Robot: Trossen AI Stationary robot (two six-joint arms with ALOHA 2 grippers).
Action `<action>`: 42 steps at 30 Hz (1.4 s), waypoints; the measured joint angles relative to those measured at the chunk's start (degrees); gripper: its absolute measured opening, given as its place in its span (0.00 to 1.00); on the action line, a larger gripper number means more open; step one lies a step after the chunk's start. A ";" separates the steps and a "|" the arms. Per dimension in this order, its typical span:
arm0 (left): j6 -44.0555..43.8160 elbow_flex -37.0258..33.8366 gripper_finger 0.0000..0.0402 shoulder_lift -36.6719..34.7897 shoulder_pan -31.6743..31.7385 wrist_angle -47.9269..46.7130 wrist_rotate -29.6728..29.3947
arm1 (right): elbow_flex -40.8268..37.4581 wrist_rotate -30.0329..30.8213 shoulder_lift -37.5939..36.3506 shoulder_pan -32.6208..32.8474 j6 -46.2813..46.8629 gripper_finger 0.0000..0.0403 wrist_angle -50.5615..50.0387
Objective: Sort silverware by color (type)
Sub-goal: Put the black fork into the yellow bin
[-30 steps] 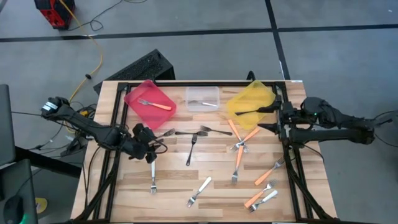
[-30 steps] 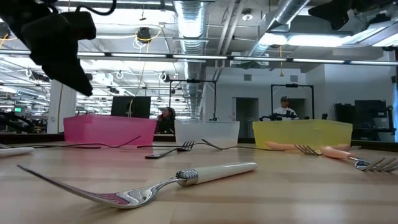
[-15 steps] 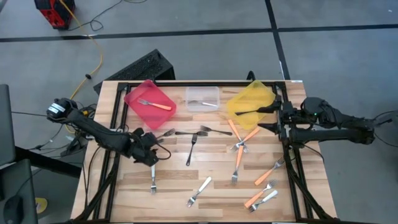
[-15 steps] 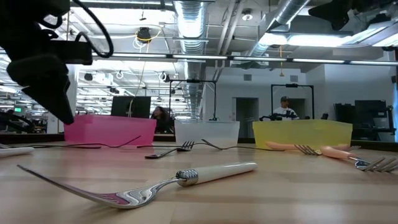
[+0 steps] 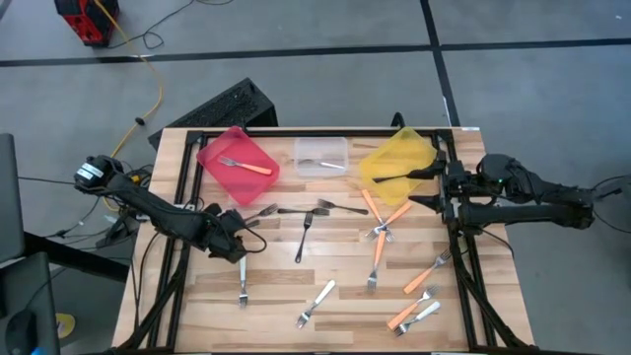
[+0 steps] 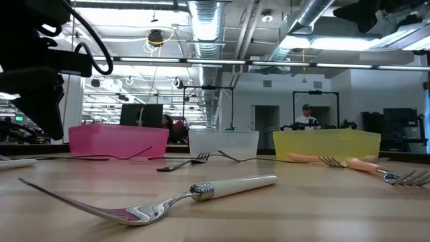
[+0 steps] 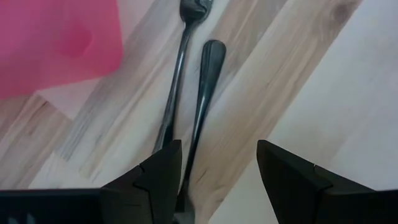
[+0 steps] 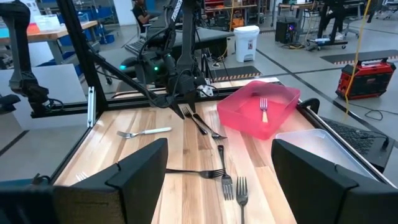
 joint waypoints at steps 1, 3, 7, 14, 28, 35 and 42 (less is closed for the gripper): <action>0.02 0.00 0.48 0.00 0.10 -0.12 0.41 | 0.00 -0.02 0.00 0.00 -0.05 0.77 0.00; 0.00 0.00 0.48 0.00 0.40 -0.17 1.08 | 0.00 -0.04 0.00 0.00 -0.21 0.77 0.00; 0.80 0.00 0.48 0.00 1.74 -0.85 2.24 | 0.00 -0.04 0.00 0.00 -0.23 0.77 0.00; 7.19 0.00 0.48 -0.04 6.11 -0.74 5.71 | 0.00 -0.09 0.00 0.00 -0.25 0.77 -0.18; 11.22 -7.92 0.48 -7.85 9.80 6.15 9.03 | 0.00 -0.11 0.00 0.00 -0.23 0.77 -0.61; 11.47 -8.42 0.48 -12.06 9.81 5.21 6.30 | 0.00 -0.12 0.00 0.00 -0.21 0.77 -0.61; 12.15 -8.42 0.48 -9.79 9.79 3.72 5.91 | 0.00 -0.13 0.00 0.00 -0.21 0.77 -1.65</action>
